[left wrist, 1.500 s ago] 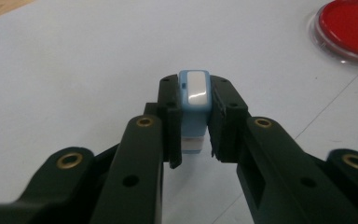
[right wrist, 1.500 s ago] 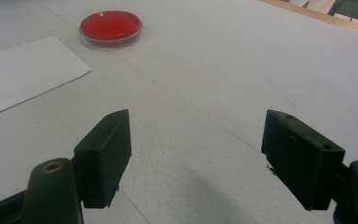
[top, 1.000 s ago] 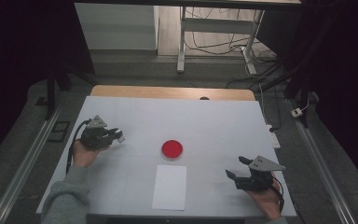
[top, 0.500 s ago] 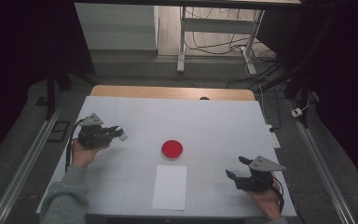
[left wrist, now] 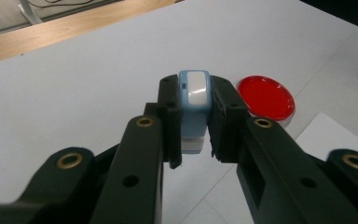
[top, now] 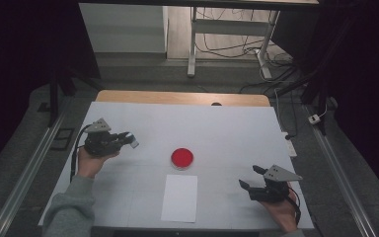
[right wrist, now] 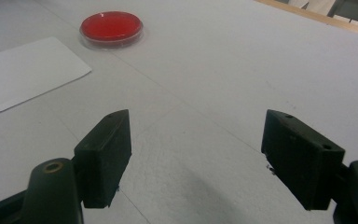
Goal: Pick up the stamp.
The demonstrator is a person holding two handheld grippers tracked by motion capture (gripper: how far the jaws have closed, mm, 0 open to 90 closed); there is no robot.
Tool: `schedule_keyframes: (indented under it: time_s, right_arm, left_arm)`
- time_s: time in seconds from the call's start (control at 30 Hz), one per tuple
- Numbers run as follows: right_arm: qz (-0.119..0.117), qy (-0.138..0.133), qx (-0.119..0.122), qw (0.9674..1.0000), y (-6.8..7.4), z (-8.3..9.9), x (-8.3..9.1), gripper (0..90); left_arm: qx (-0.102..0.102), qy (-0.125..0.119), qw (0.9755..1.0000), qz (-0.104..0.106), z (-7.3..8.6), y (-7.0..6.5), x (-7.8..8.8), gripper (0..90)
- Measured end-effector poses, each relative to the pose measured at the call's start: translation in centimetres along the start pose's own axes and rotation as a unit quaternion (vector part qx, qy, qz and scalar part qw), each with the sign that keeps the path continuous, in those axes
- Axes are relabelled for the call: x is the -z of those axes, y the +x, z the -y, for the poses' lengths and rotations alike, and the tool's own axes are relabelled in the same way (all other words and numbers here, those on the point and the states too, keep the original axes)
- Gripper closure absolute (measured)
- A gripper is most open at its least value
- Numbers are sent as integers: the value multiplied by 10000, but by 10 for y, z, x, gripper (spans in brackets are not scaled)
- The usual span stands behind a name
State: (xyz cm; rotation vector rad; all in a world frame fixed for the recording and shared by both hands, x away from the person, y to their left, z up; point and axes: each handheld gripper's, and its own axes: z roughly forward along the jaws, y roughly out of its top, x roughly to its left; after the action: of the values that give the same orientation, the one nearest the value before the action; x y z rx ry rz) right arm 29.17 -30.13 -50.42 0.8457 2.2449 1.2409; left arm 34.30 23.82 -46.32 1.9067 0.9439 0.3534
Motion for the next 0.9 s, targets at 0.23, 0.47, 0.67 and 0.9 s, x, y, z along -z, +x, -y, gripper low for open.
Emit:
schedule_keyframes:
  time_s: [0.23,0.47,0.67,0.9]
  right_arm:
    - [18,-7,19,10000,0,0,0,241]
    - [26,-12,28,10000,1,0,0,241]
    - [10,-24,36,10000,1,0,0,241]
    - [21,-17,38,10000,1,0,0,242]
  left_arm:
    - [-82,-42,9999,66,-5,-6,1,760]
    - [-135,-116,9997,168,-8,-12,1,760]
    - [-178,-136,9995,237,-11,-18,0,760]
    - [-215,-143,9991,328,-13,-24,-3,760]
